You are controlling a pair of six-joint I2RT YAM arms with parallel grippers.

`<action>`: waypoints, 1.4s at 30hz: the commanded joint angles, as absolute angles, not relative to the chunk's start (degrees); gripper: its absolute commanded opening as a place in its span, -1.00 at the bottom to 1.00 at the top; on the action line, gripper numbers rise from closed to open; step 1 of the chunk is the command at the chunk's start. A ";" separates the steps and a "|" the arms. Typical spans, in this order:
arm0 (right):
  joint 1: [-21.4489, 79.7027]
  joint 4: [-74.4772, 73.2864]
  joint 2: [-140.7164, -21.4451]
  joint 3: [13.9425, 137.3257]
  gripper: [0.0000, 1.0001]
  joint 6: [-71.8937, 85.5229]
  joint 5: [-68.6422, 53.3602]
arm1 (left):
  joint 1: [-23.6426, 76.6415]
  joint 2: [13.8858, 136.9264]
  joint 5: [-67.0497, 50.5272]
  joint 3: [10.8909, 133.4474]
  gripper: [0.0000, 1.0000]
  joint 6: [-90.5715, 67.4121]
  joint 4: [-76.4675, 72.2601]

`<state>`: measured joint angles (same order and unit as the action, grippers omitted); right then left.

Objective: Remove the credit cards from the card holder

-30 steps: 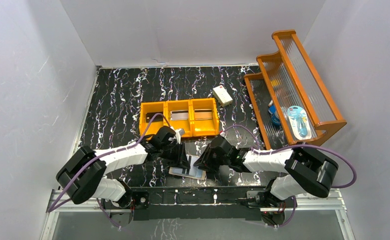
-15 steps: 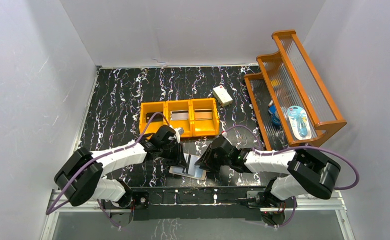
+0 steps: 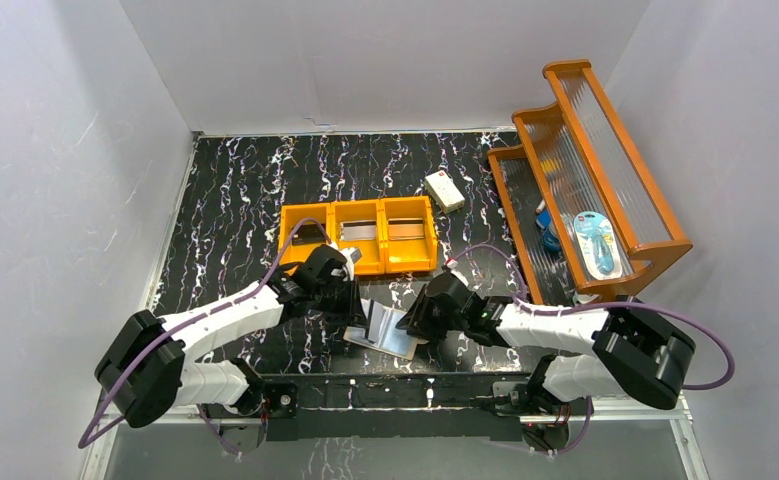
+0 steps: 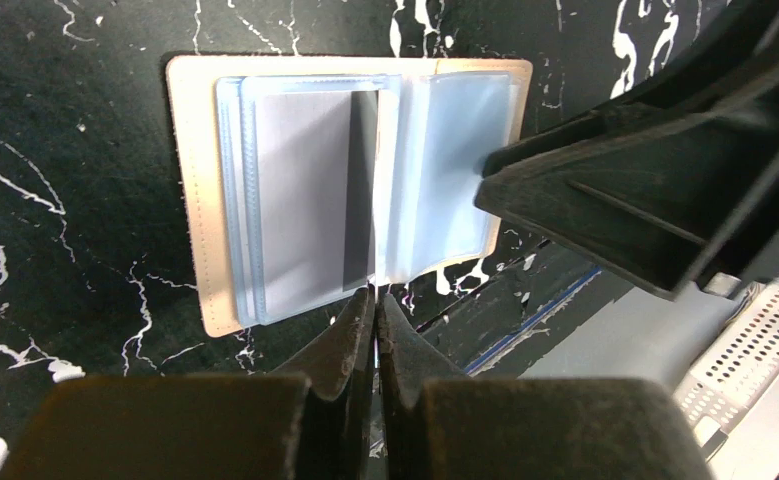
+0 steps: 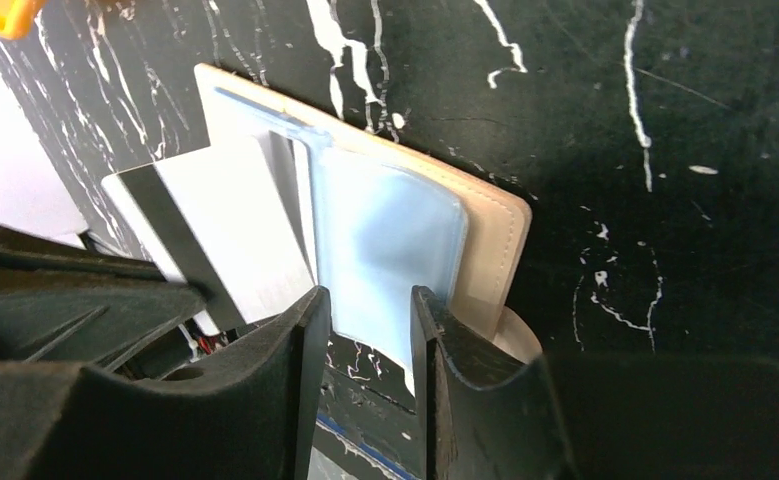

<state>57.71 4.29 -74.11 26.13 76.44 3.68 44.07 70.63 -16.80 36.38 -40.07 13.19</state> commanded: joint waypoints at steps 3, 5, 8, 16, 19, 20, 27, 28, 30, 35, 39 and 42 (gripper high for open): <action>57.39 7.32 -70.89 31.59 -0.11 68.60 1.22 | 43.98 68.67 -15.59 38.47 -1.00 -39.41 16.12; 57.39 9.47 -71.59 32.70 -0.12 68.06 -0.65 | 44.02 67.84 -15.06 38.81 -1.00 -39.62 16.45; 57.37 12.00 -74.13 34.16 -0.13 68.15 -2.70 | 44.03 66.27 -13.45 39.30 -1.00 -39.75 17.82; 57.38 9.68 -84.34 33.45 -0.14 75.07 -3.92 | 44.04 62.27 -8.91 39.59 -1.00 -40.29 21.92; 57.38 9.60 -84.79 30.87 -0.14 77.31 -3.36 | 44.01 60.92 -8.08 39.02 -1.00 -40.67 22.62; 57.39 9.74 -84.50 30.25 -0.13 77.68 -3.01 | 44.03 60.69 -7.85 38.80 -1.00 -40.76 22.73; 57.34 11.36 -79.68 31.81 0.01 72.11 -2.43 | 44.03 60.53 -7.85 38.55 -1.00 -41.14 22.79; 57.38 11.32 -78.87 31.96 0.04 71.68 -2.13 | 44.02 60.57 -8.09 38.69 -1.00 -41.13 22.77; 57.39 11.78 -77.34 31.53 0.12 70.97 -1.49 | 44.03 60.39 -8.41 38.93 -1.00 -40.90 22.76; 57.39 17.59 -72.61 26.26 0.33 72.47 0.25 | 44.01 58.72 -8.21 38.54 -1.00 -40.35 22.43; 57.39 23.12 -68.36 21.12 0.45 74.40 2.80 | 41.65 56.67 -11.26 37.79 -1.00 -39.98 22.24; 57.37 25.78 -65.13 17.57 0.51 72.85 3.91 | 38.88 54.85 -15.22 37.29 -1.00 -39.58 21.70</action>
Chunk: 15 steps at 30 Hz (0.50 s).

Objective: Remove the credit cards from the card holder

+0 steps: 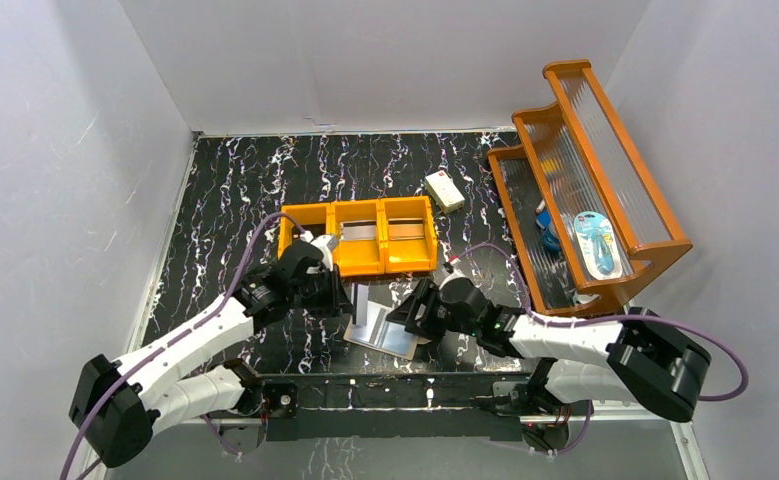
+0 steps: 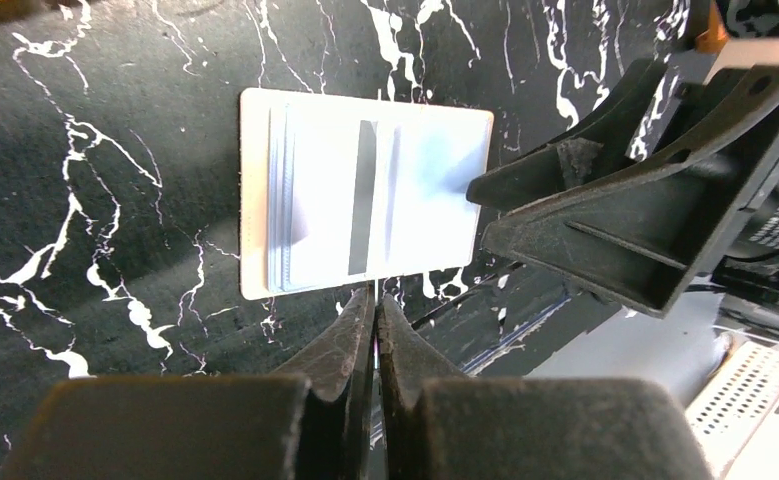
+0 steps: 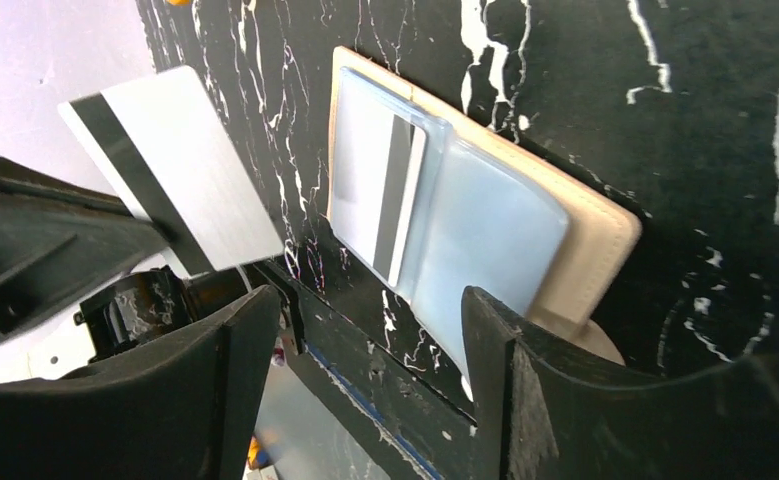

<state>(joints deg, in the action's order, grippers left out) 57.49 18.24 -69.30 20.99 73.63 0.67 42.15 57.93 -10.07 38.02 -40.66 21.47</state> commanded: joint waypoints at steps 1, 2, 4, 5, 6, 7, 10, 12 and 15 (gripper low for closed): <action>57.39 26.92 -63.91 16.90 0.55 71.33 3.75 | 37.85 54.20 -16.46 37.19 -1.00 -39.43 21.57; 57.39 27.91 -62.71 16.47 0.59 69.59 3.27 | 36.90 53.35 -17.72 37.11 -1.00 -39.24 21.48; 57.27 27.22 -60.06 16.42 0.64 67.47 2.98 | 34.63 51.40 -19.73 37.09 -1.00 -39.22 22.09; 57.11 25.53 -58.69 16.88 0.70 67.05 3.21 | 33.49 50.23 -21.36 36.71 -1.00 -39.67 21.99; 56.82 23.55 -57.32 17.46 0.74 66.71 3.66 | 32.38 48.99 -23.27 36.02 -1.00 -40.49 21.30; 56.57 21.80 -56.04 17.89 0.76 65.97 4.03 | 31.40 47.87 -25.75 34.87 -1.00 -41.70 19.72; 55.12 19.67 -53.16 19.08 0.76 62.55 1.70 | 29.16 44.96 -32.26 31.00 -1.00 -46.30 13.57; 53.58 18.58 -52.61 21.88 0.75 60.60 -1.94 | 28.90 43.59 -34.09 29.42 -1.00 -48.68 10.28; 51.25 20.22 -53.35 24.23 0.68 58.41 -9.57 | 28.92 42.40 -37.56 27.02 -1.00 -52.37 2.42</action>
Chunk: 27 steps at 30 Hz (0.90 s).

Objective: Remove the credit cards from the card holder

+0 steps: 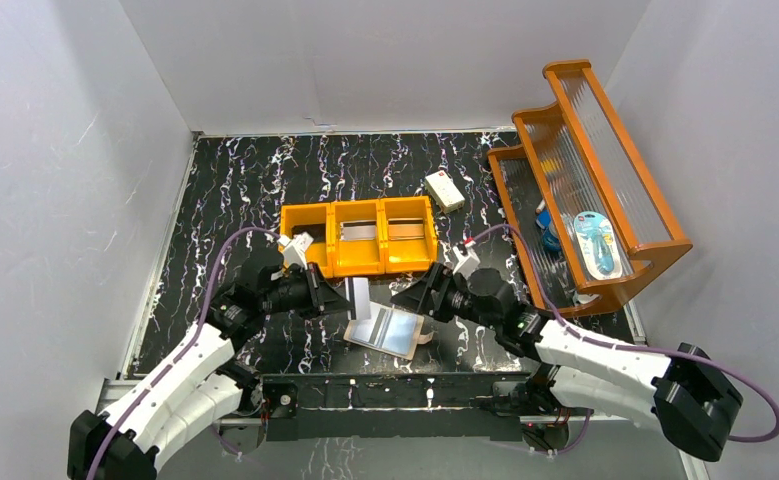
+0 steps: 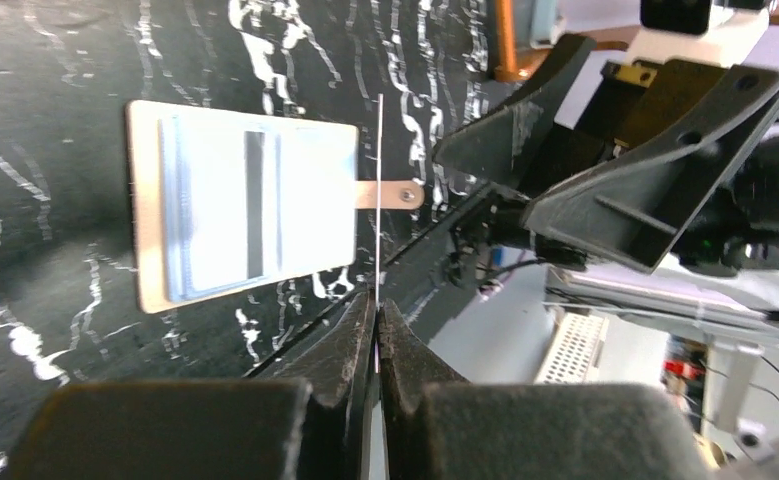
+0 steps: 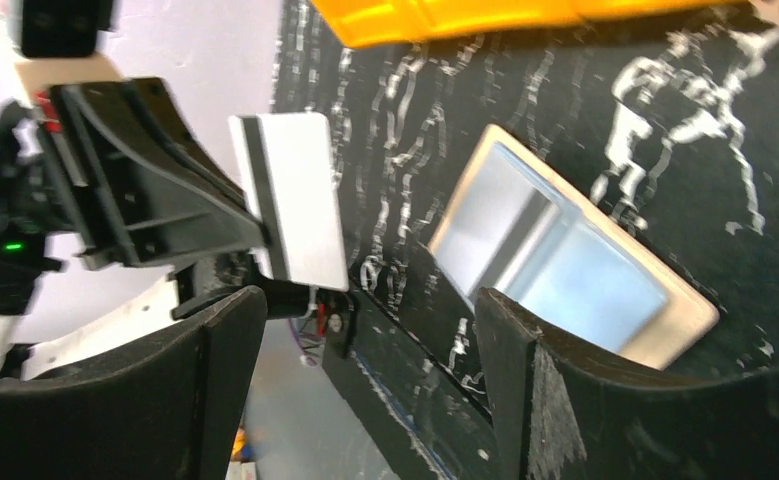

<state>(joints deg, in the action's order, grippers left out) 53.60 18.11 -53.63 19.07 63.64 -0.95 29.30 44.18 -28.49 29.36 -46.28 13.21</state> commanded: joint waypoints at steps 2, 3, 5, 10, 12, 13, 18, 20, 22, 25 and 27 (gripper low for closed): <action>50.48 22.59 -54.79 25.42 0.63 58.30 -13.59 | 28.92 42.61 -40.95 25.44 -1.00 -55.61 -3.84; 50.21 23.68 -55.66 26.01 0.60 58.46 -15.22 | 28.96 42.93 -42.47 25.19 -1.00 -56.61 -5.80; 49.99 25.45 -57.23 26.67 0.51 59.31 -16.91 | 28.91 43.63 -43.77 25.68 -1.00 -56.71 -7.39; 48.98 34.34 -60.23 24.75 0.34 63.33 -20.38 | 28.92 45.25 -46.27 27.97 -1.00 -54.93 -7.39; 48.45 37.25 -61.29 24.30 0.27 64.37 -22.28 | 28.89 45.44 -46.69 28.12 -1.00 -54.87 -7.45; 48.29 38.81 -61.87 24.14 0.25 64.82 -23.32 | 28.89 45.44 -46.75 28.04 -1.00 -54.88 -7.25; 47.75 43.07 -63.53 23.26 0.07 66.82 -25.18 | 28.92 45.14 -47.17 27.27 -1.00 -55.68 -8.08; 47.57 44.19 -63.98 22.65 0.01 67.48 -25.37 | 28.92 45.25 -47.40 27.20 -1.00 -55.96 -8.46; 47.47 45.67 -64.34 21.97 -0.05 68.32 -25.62 | 28.92 45.46 -47.85 27.34 -1.00 -56.06 -8.73; 47.24 48.20 -65.11 21.00 -0.12 69.58 -25.98 | 28.92 45.69 -48.49 27.42 -1.00 -56.01 -9.09; 47.20 49.81 -65.72 20.60 -0.18 70.24 -26.38 | 28.90 45.65 -48.52 27.29 -1.00 -56.02 -9.14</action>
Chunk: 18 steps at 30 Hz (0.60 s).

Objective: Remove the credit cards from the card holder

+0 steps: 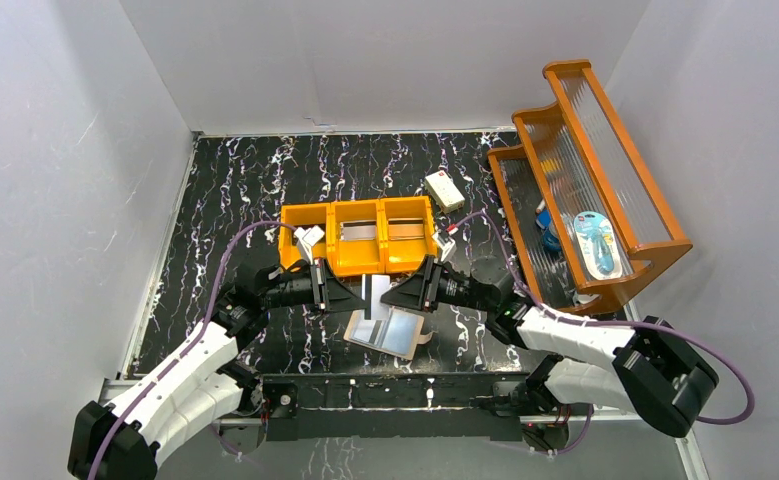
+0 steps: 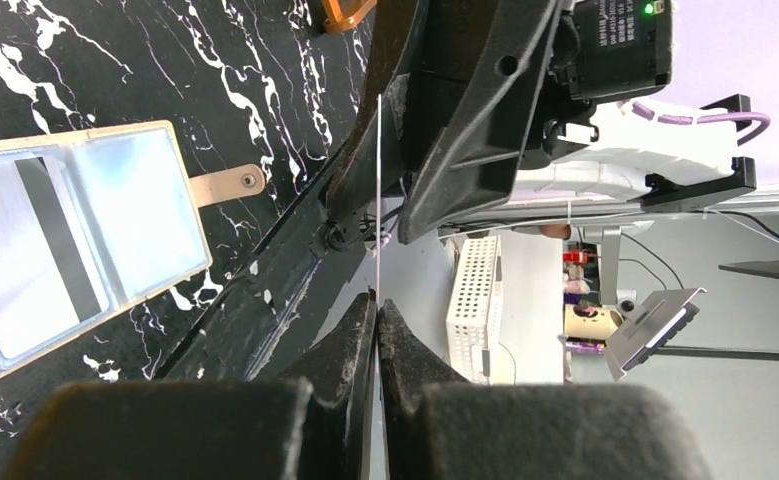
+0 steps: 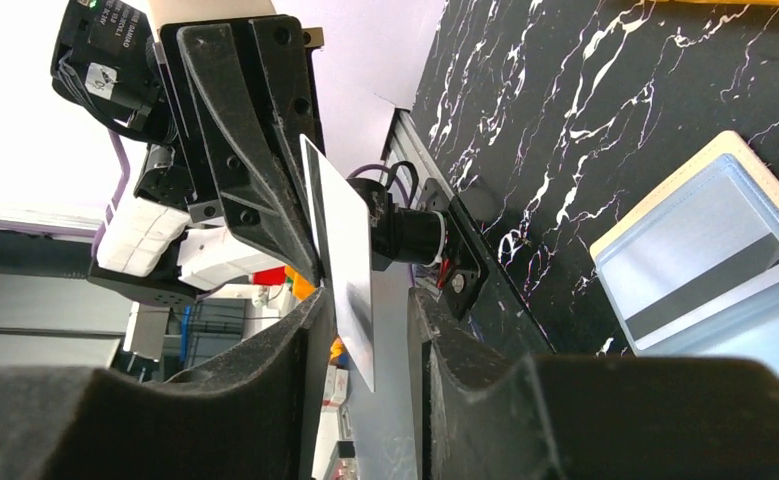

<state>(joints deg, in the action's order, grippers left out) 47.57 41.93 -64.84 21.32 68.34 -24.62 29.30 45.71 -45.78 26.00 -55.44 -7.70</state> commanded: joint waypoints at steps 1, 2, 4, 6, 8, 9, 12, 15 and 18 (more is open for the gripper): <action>47.15 50.44 -66.00 20.49 -0.21 70.58 -26.58 | 28.91 45.65 -48.52 27.26 -1.00 -56.14 -9.16; 47.05 51.05 -66.23 20.48 -0.26 70.73 -26.89 | 28.92 45.62 -48.59 27.20 -1.00 -56.24 -9.23; 47.11 52.40 -66.71 20.48 -0.31 71.23 -27.66 | 28.92 45.58 -48.67 27.08 -1.00 -56.39 -9.44; 47.01 53.74 -67.15 20.48 -0.43 71.65 -28.25 | 28.92 45.53 -48.74 27.00 -1.00 -56.64 -9.78; 47.00 55.04 -67.62 20.47 -0.48 72.24 -28.58 | 28.91 45.52 -49.09 26.82 -1.00 -56.89 -10.20; 46.96 55.55 -67.76 20.48 -0.48 72.43 -28.56 | 28.92 45.59 -49.31 26.71 -1.00 -57.01 -10.38; 46.90 56.69 -68.02 20.48 -0.53 72.91 -28.72 | 28.90 45.59 -49.57 26.55 -1.00 -57.04 -10.33; 46.83 57.27 -68.29 18.30 -0.62 73.08 -29.10 | 28.91 45.49 -49.13 26.66 -1.00 -56.77 -9.70; 46.80 57.74 -68.36 18.04 -0.74 73.28 -29.16 | 28.91 45.68 -49.09 26.69 -1.00 -56.41 -9.27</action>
<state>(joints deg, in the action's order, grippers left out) 47.20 52.77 -68.01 18.81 73.06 -27.90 29.30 45.76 -47.22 26.00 -56.55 -8.97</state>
